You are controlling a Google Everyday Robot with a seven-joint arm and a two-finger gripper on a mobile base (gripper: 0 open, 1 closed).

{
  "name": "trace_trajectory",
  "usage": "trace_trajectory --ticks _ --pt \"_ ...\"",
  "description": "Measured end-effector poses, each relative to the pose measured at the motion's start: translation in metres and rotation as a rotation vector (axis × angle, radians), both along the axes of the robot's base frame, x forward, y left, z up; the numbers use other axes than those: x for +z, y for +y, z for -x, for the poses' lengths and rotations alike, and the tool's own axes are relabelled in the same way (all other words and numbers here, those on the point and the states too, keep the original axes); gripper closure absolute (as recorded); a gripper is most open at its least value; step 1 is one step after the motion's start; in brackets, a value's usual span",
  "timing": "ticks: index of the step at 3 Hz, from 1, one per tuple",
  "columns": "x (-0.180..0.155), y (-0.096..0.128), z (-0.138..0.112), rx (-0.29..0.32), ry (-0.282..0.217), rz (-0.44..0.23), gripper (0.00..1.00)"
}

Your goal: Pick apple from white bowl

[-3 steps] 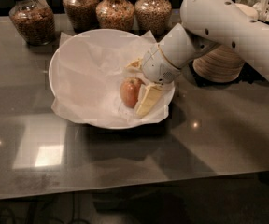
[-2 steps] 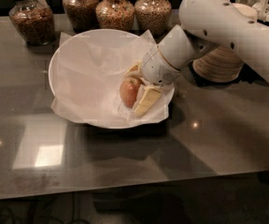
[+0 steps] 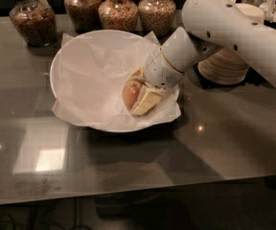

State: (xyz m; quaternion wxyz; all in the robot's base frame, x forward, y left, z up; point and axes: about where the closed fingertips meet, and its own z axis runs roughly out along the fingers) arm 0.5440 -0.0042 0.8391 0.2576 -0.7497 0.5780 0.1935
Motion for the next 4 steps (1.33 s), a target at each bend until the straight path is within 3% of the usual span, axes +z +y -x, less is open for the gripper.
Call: trace_trajectory --ticks 1,2,4 --pt "0.000 0.000 0.000 0.000 0.000 0.000 1.00" --pt "0.002 0.001 0.001 -0.003 0.016 -0.046 1.00" --pt "0.061 0.034 0.012 0.057 0.024 -0.256 1.00"
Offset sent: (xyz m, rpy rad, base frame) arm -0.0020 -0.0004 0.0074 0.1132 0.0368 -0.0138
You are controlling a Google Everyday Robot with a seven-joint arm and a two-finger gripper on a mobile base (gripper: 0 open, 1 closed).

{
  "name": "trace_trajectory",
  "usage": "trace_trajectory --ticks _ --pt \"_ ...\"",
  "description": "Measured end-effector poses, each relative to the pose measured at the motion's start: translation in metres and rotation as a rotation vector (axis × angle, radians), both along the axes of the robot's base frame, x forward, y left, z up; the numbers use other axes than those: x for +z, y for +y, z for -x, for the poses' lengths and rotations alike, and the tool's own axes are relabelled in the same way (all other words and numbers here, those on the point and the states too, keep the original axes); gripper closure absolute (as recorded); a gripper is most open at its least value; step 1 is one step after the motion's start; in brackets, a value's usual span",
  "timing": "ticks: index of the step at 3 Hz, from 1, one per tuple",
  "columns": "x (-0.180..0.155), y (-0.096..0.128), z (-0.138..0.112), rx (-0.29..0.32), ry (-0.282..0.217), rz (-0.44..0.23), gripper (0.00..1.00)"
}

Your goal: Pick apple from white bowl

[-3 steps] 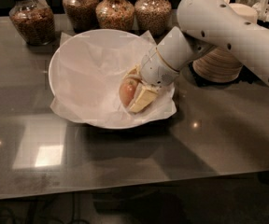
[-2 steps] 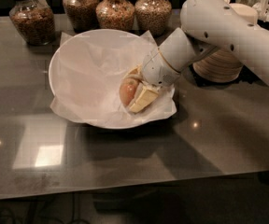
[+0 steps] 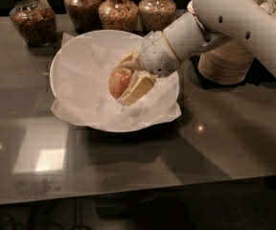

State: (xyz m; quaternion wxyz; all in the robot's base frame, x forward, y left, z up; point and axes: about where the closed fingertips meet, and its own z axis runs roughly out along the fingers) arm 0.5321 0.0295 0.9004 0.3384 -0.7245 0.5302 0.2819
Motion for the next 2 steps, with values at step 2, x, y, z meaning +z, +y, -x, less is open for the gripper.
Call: trace_trajectory --ticks 2 --pt "0.0737 0.0082 0.0128 0.026 -0.015 -0.079 1.00"
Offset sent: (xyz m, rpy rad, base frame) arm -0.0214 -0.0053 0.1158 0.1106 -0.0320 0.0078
